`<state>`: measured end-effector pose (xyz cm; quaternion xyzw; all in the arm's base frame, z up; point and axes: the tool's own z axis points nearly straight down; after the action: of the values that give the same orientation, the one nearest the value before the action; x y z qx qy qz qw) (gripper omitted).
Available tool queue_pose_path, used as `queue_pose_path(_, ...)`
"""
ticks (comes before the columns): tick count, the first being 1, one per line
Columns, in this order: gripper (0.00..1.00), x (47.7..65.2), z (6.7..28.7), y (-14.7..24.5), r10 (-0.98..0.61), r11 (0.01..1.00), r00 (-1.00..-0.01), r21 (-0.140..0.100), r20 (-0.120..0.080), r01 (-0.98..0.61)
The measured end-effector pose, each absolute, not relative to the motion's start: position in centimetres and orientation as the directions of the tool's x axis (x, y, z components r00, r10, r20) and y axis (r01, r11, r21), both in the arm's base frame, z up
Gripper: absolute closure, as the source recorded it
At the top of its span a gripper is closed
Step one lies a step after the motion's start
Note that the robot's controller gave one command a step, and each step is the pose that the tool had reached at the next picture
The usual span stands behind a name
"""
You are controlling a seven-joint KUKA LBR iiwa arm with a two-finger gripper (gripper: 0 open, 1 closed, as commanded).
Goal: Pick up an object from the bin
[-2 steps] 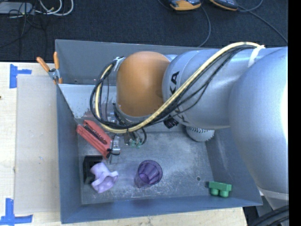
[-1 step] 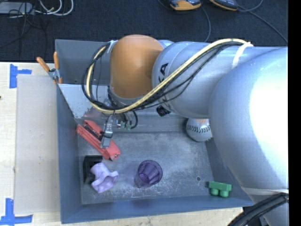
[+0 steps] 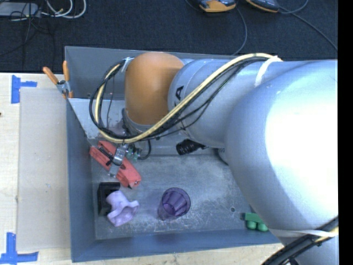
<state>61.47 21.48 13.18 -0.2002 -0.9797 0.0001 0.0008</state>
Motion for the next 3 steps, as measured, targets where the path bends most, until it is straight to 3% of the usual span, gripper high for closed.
queue_pose_path(1, 0.0, 61.6, 7.4, 23.3, 0.296, 0.955, -0.955, 0.0, -0.001, 0.296)
queue_pose_path(2, 1.0, 61.7, 7.2, 24.5, 0.659, 0.752, -0.752, -0.002, 0.004, 0.659)
queue_pose_path(3, 1.0, 61.7, 7.3, 24.5, 0.659, 0.752, -0.752, -0.002, 0.004, 0.659)
